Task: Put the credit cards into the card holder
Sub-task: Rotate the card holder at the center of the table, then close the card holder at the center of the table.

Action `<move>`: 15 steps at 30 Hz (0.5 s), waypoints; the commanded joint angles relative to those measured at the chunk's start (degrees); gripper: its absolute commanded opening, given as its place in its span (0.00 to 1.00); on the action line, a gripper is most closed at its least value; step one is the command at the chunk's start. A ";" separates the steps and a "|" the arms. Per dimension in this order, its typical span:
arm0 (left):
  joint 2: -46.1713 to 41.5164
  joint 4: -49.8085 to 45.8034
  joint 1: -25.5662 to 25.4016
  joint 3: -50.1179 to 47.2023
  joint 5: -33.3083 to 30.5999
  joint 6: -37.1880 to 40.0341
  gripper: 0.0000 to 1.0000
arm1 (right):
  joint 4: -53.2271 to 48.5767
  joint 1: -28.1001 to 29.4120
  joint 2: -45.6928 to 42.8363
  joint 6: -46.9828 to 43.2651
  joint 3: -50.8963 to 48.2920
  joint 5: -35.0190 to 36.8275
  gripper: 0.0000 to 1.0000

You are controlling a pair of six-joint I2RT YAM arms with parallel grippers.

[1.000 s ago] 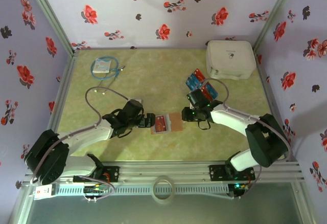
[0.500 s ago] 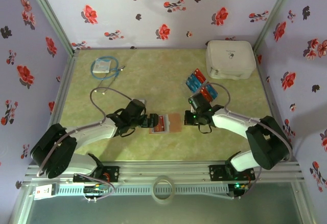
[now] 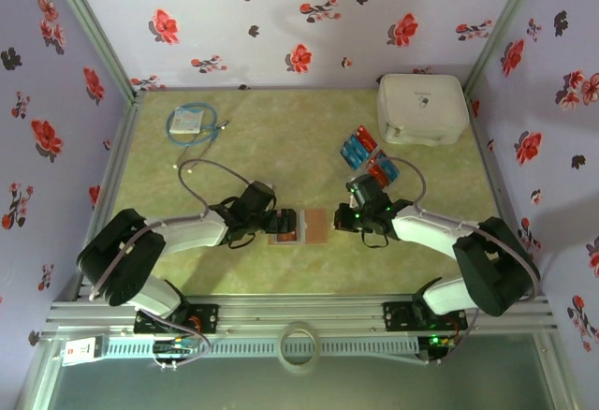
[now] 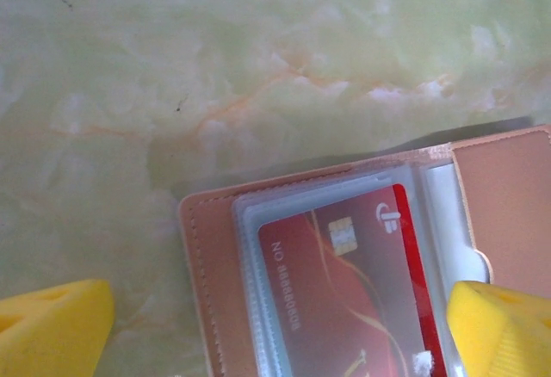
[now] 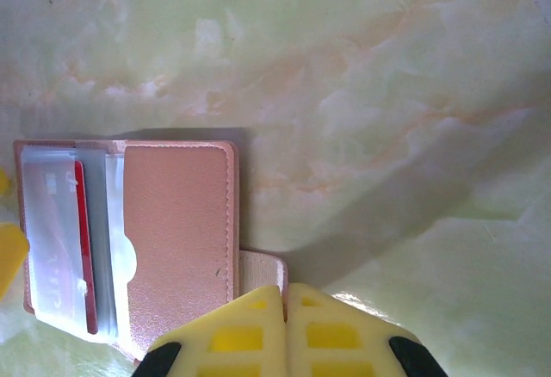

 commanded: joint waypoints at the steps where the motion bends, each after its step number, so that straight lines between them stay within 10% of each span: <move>1: 1.86 2.76 -1.11 1.68 1.45 -1.18 1.00 | 1.72 -0.22 0.81 1.38 -0.92 -1.01 0.00; 15: 1.77 2.44 -2.27 3.29 1.67 -0.73 1.00 | 3.38 -0.18 2.64 1.77 -0.89 -1.75 0.00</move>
